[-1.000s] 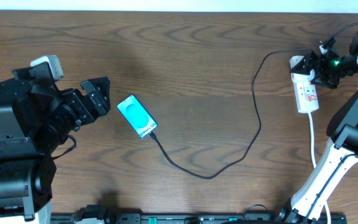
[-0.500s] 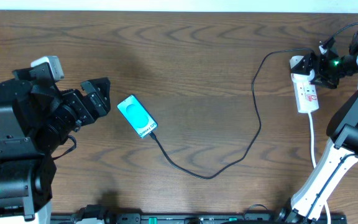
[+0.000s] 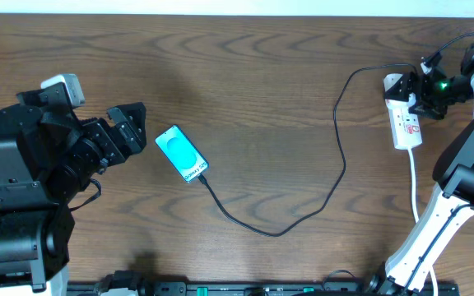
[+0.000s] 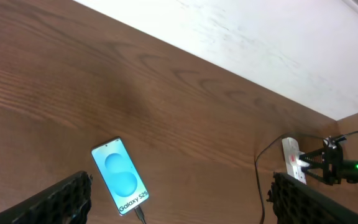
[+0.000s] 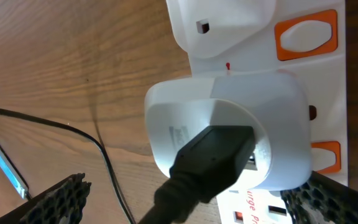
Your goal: Plug charger to phone and switch on socket
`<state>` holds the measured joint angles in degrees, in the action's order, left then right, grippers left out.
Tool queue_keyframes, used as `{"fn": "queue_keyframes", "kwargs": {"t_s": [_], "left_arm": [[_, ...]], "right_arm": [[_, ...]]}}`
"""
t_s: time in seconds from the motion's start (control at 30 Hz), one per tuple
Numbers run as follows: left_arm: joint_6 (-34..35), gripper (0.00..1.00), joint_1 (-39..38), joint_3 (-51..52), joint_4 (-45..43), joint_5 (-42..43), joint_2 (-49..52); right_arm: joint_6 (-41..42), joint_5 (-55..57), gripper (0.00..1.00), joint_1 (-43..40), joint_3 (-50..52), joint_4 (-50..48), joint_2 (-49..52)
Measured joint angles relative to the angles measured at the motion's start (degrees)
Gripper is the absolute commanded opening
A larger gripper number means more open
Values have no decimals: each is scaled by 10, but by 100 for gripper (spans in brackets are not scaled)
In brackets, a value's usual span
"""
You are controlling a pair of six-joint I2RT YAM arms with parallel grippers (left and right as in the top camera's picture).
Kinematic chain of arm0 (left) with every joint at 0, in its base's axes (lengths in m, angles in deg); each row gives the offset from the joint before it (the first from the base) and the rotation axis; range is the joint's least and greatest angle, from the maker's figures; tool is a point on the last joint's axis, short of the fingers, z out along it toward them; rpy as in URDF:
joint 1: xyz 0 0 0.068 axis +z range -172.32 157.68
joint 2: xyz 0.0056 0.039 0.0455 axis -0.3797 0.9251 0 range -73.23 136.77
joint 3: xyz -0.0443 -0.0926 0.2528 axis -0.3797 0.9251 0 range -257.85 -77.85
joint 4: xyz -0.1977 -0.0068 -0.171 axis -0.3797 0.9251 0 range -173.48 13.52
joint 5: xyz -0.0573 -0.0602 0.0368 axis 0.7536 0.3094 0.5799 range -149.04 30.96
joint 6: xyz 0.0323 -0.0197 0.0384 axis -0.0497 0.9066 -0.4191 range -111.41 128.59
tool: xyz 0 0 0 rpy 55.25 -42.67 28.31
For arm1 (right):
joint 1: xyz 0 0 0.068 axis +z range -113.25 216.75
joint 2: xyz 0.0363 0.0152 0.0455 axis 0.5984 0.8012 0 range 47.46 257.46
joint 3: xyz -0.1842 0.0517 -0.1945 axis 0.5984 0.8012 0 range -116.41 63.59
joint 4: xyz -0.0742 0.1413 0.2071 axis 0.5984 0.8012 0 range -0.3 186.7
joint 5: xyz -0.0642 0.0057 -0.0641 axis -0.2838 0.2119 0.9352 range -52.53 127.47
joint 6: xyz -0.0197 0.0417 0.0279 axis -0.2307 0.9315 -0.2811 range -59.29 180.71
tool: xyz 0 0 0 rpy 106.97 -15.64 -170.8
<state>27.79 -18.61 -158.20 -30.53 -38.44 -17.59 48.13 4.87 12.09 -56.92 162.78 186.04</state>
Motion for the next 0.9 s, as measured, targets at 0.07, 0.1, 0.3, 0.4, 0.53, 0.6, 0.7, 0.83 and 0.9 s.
{"fn": "queue_keyframes", "kwargs": {"t_s": [0.07,0.1,0.3,0.4,0.53,0.6,0.7,0.83,0.9], "left_arm": [[0,92,0,0,0,0,0],[0,92,0,0,0,0,0],[0,92,0,0,0,0,0],[0,92,0,0,0,0,0],[0,92,0,0,0,0,0],[0,92,0,0,0,0,0],[0,92,0,0,0,0,0],[0,92,0,0,0,0,0],[0,92,0,0,0,0,0]], "right_arm": [[0,0,99,0,2,-2,-1],[0,0,99,0,3,-3,-1],[0,0,99,0,3,-3,-1],[2,0,99,0,3,-5,-1],[7,0,99,-1,2,-6,-1],[11,0,99,-2,-1,-3,-1],[14,6,99,-2,-10,2,0],[14,20,99,-3,-19,1,2],[14,25,99,-3,-20,1,4]]}}
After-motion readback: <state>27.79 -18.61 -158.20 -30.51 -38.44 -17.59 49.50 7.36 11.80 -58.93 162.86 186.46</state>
